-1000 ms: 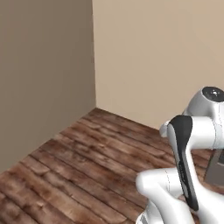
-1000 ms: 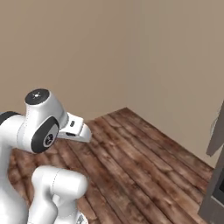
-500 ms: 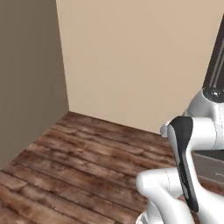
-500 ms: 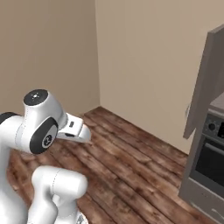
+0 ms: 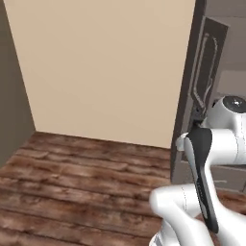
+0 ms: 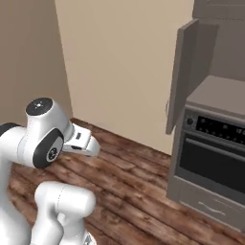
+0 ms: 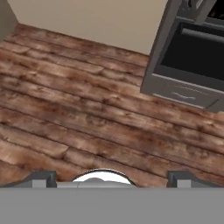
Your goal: Pick the bell peppers from the cabinet and place them in one bowl. Pick the tangerine from the sink and place it in the other bowl.
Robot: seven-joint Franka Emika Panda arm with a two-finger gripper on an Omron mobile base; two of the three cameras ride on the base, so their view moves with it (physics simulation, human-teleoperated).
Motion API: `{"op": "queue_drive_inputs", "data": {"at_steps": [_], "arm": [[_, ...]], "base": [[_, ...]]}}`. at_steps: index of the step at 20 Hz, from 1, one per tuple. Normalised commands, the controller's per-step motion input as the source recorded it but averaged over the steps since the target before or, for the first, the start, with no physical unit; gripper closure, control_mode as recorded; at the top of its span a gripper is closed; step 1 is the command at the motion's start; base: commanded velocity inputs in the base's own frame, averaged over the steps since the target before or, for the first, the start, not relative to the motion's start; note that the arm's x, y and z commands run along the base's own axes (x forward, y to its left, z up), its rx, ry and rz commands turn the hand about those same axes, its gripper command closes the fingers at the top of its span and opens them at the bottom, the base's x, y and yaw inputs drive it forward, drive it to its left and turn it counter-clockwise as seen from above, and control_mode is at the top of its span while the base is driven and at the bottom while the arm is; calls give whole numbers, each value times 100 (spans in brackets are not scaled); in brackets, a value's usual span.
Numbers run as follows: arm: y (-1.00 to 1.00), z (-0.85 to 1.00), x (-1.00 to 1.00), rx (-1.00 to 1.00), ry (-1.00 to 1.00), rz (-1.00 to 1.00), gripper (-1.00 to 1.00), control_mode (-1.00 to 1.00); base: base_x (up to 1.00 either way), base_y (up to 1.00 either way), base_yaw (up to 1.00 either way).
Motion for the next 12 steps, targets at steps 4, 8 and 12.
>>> {"op": "queue_drive_inputs", "data": {"at_steps": [4,8,12], "arm": [[0,0,0,0,0,0,-100,100],[0,0,0,0,0,0,-100,100],[0,0,0,0,0,0,-100,100]], "base": [[13,-69,-38],[11,-98,-29],[0,-100,-2]]}}
